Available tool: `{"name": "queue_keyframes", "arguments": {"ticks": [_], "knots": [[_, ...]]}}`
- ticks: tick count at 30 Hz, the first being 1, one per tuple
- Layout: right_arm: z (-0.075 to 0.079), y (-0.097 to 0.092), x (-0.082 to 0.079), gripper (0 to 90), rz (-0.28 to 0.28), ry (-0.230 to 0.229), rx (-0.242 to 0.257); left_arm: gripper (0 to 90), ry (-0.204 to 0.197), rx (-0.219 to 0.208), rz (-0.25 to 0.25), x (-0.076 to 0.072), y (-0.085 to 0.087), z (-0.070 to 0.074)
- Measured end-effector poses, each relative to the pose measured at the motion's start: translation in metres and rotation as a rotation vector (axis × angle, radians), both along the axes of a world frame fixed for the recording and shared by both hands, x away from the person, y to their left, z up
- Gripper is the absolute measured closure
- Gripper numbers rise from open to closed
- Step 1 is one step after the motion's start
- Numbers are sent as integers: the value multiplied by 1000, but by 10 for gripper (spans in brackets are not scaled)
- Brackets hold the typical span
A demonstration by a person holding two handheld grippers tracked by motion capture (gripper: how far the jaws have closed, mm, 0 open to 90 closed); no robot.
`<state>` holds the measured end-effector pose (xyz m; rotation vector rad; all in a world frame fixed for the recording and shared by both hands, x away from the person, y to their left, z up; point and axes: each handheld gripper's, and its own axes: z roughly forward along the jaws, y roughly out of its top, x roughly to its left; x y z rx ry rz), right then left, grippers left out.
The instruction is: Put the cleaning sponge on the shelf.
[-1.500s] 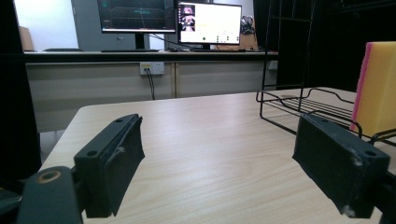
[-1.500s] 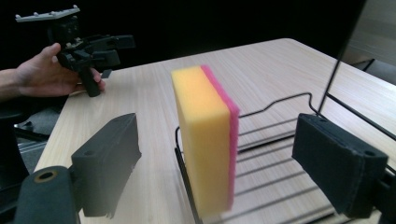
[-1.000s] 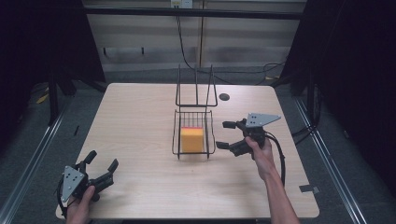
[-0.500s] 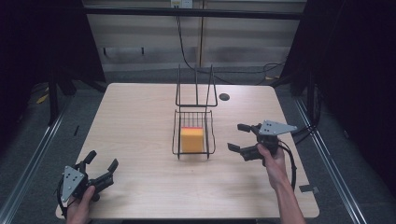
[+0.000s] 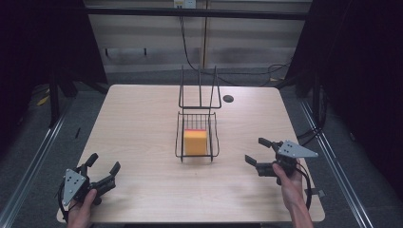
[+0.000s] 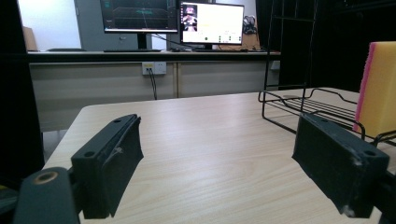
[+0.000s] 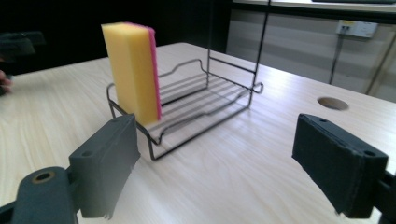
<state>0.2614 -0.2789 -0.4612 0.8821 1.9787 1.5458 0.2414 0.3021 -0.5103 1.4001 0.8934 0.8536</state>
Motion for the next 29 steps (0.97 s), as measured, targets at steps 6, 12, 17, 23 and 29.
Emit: {"name": "queue_keyframes", "arguments": {"ticks": [6, 12, 17, 23, 29], "knots": [[-10, -5, -11, 136, -46, -10, 10, 152, -5, -5, 1, 0, 0, 0], [-24, -7, -21, 136, -94, -7, 11, 152, -6, -3, 3, 0, 0, 0], [-34, -6, -28, 135, -149, -43, 16, 153, -6, -4, 3, 0, 0, 0], [-46, -5, -35, 133, -225, -70, 35, 154, -4, -2, 7, 0, 0, 0], [-46, -4, -38, 133, -231, -102, 14, 154, -6, -4, 3, 0, 0, 0]]}}
